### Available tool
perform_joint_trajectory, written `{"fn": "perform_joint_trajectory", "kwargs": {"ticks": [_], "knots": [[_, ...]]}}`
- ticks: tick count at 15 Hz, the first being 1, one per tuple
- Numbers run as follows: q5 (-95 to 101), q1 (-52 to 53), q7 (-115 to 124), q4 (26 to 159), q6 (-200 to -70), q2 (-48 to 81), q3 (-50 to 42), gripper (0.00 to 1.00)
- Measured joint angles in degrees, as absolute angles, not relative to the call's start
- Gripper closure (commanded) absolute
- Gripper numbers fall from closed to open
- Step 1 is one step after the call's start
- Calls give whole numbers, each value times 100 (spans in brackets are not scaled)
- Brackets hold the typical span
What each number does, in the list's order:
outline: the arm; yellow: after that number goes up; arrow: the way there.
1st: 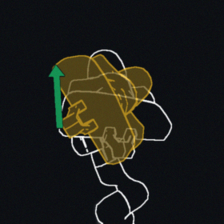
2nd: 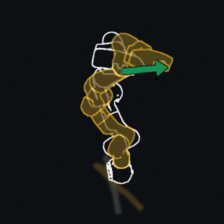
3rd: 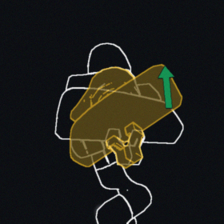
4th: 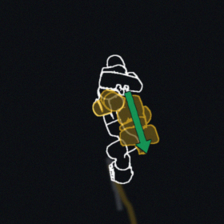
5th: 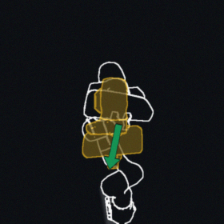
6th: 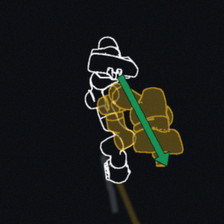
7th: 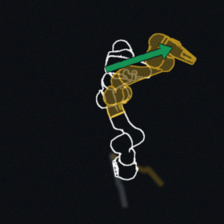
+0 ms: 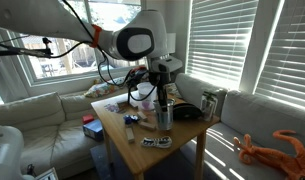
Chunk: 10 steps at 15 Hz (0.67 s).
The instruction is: Pour the content from the metallic cup into the clear cup
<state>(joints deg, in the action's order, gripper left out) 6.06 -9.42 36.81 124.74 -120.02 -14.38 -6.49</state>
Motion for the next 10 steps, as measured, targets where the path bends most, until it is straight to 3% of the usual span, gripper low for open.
{"fn": "perform_joint_trajectory", "kwargs": {"ticks": [10], "knots": [[237,-1066,3261,12511,-11971,-1423,-798,99]]}}
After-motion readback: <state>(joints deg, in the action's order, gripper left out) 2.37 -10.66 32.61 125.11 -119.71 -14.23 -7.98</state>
